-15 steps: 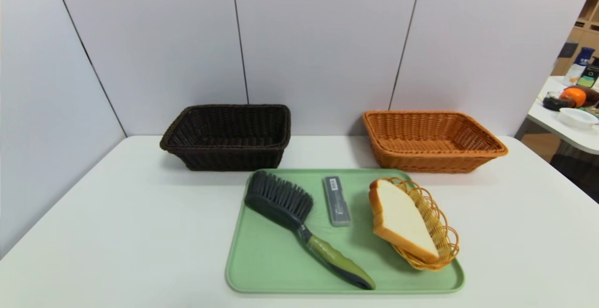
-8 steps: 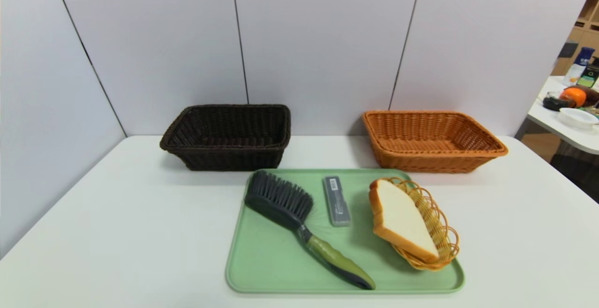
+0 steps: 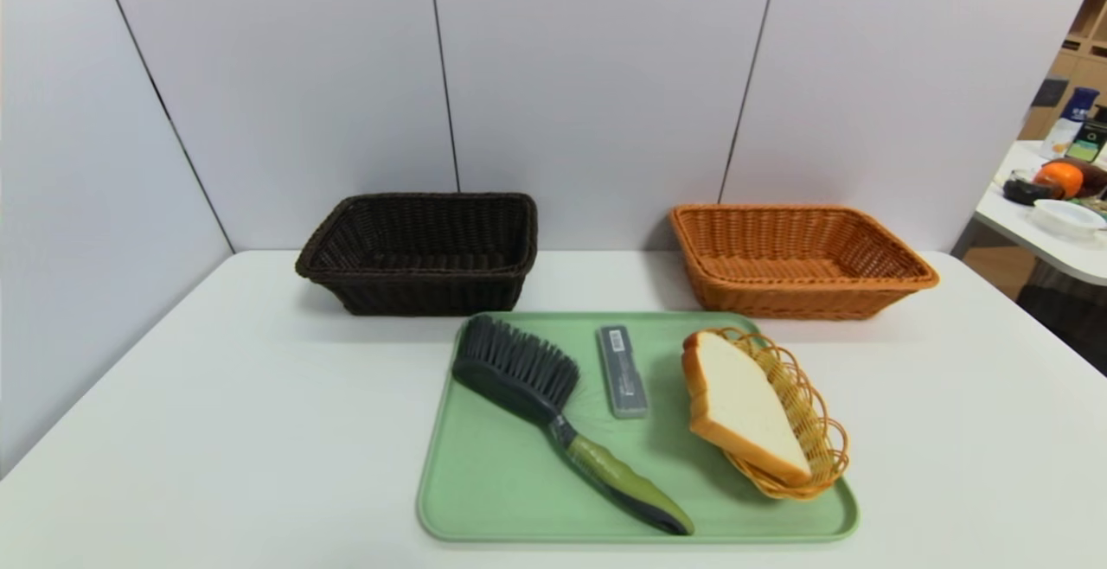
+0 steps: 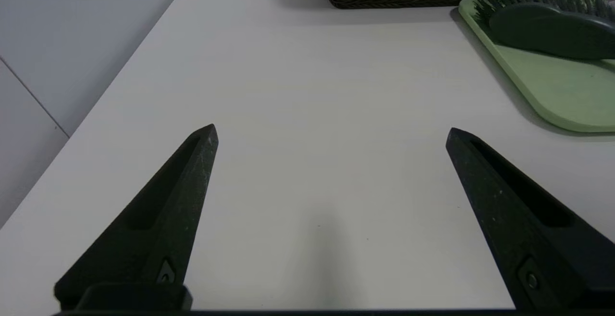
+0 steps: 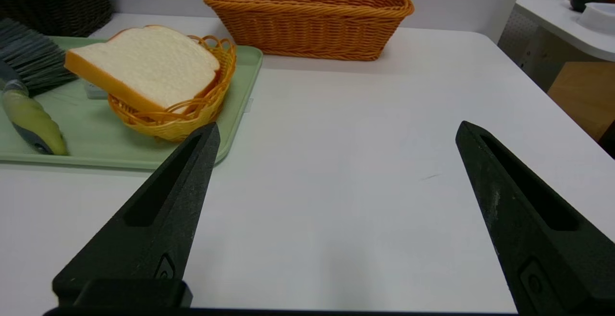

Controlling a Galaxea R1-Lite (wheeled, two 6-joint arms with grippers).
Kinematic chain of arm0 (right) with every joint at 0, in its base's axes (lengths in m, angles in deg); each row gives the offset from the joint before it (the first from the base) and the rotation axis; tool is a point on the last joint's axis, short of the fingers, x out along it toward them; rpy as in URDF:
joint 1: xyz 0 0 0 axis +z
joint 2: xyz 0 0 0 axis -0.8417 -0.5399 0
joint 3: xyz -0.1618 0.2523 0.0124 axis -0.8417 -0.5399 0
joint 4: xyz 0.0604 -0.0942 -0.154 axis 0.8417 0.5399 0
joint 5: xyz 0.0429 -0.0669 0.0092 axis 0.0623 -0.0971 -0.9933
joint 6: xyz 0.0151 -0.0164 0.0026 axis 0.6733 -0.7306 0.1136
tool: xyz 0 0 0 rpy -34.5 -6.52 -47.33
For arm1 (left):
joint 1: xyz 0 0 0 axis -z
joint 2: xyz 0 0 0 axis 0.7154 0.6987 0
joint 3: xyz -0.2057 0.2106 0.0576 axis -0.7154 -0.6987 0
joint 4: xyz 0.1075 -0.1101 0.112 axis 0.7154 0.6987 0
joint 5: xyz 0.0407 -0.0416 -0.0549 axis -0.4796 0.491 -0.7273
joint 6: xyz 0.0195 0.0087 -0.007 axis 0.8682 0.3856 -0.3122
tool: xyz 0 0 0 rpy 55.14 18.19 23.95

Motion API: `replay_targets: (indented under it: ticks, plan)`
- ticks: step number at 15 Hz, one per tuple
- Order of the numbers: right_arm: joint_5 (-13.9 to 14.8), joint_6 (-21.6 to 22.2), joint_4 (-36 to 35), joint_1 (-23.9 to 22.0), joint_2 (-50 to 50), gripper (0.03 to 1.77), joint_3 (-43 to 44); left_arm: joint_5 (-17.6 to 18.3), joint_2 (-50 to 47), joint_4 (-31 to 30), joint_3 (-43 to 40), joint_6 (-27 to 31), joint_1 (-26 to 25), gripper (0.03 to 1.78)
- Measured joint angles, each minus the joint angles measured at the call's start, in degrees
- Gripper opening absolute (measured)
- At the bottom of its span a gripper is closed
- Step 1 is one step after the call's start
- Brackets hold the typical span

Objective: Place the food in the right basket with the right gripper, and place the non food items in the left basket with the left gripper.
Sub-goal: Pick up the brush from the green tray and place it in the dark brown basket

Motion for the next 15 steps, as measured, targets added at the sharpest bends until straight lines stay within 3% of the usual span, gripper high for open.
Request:
replay_targets:
  ticks: [4,11,15]
  plan:
    - [-0.69,0.16,9.89,0.20,-6.10,1.70,9.69,0.38,7.19,10.01,12.02,-0.66,0.09,1.69]
    - [-0.78,0.22,11.18,0.34,-26.99,1.70,22.13,0.51,26.54,17.86,26.36,-0.77,0.00,1.69]
    - [-1.02,-0.13,13.71,0.43,-36.34,1.70,27.87,0.55,35.85,18.41,30.38,-0.82,0.00,1.69]
